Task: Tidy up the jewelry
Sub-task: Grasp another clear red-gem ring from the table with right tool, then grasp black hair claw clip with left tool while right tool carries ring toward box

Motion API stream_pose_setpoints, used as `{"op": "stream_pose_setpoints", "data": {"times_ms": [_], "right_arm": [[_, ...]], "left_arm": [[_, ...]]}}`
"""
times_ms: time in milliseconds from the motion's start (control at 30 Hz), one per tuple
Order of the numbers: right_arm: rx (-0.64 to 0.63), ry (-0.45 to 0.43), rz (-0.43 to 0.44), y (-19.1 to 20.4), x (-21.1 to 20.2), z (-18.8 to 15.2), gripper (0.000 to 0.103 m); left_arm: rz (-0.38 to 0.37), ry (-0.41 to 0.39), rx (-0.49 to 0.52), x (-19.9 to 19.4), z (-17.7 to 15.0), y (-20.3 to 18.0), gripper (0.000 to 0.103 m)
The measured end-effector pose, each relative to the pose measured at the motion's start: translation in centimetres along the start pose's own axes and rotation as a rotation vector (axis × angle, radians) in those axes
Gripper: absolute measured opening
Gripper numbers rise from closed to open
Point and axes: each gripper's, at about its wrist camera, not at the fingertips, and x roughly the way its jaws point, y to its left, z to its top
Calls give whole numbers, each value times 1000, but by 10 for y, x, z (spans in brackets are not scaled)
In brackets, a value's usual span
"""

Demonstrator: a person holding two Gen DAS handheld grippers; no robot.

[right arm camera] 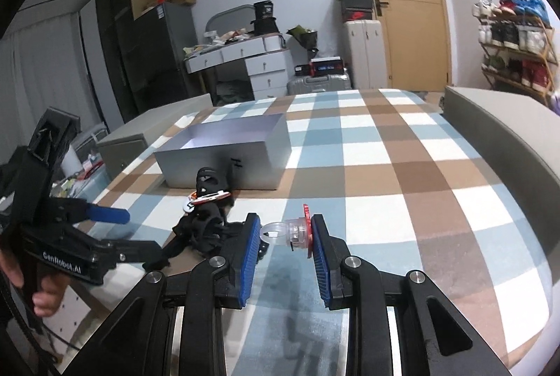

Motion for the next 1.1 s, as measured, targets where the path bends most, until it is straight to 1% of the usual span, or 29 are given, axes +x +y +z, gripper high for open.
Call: {"op": "stream_pose_setpoints", "data": {"times_ms": [67,100,133,167,233,267,300,333,367,467,500,533,633,833,933,1000,1100], "right_arm": [[-8,1,-1,2,0,-1,28],[-8,1,2,2,0,-1,28],[-12,-1,7,4,-1,-1,28],[-19,0,6,5,-1,-2,28],[-35,-1,6,9,0,-3,28],[-36,0,11,10,0,-3,28],[-38,0,14,11,0,-4,28],[-43,0,12,11,0,-4,28],[-47,-1,11,11,0,-4,28],[-37,2,29,9,0,-5,28],[-35,1,31,8,0,-5,28],[-34,2,31,7,0,-5,28],[-17,3,47,4,-1,-5,28],[-10,4,69,6,0,-5,28],[-15,3,86,10,-1,-5,28],[-29,-2,84,14,-1,-6,28],[-32,-17,81,16,-3,-5,28]], "left_arm": [[3,5,13,2,1,-4,101],[10,8,24,4,2,-7,99],[14,11,38,5,2,-9,92],[14,16,57,6,3,-13,89],[21,30,93,9,4,-19,74],[34,44,118,11,4,-23,71],[36,60,136,13,4,-26,63],[43,83,161,17,4,-30,50],[54,101,176,20,3,-32,43],[38,115,195,19,5,-34,30],[36,122,199,19,6,-34,21],[35,127,203,19,6,-35,18],[64,134,221,17,3,-38,16],[72,159,206,11,0,-34,13],[78,151,215,1,-1,-33,13],[88,131,226,-8,-1,-33,13],[81,94,220,-21,0,-30,13]]}}
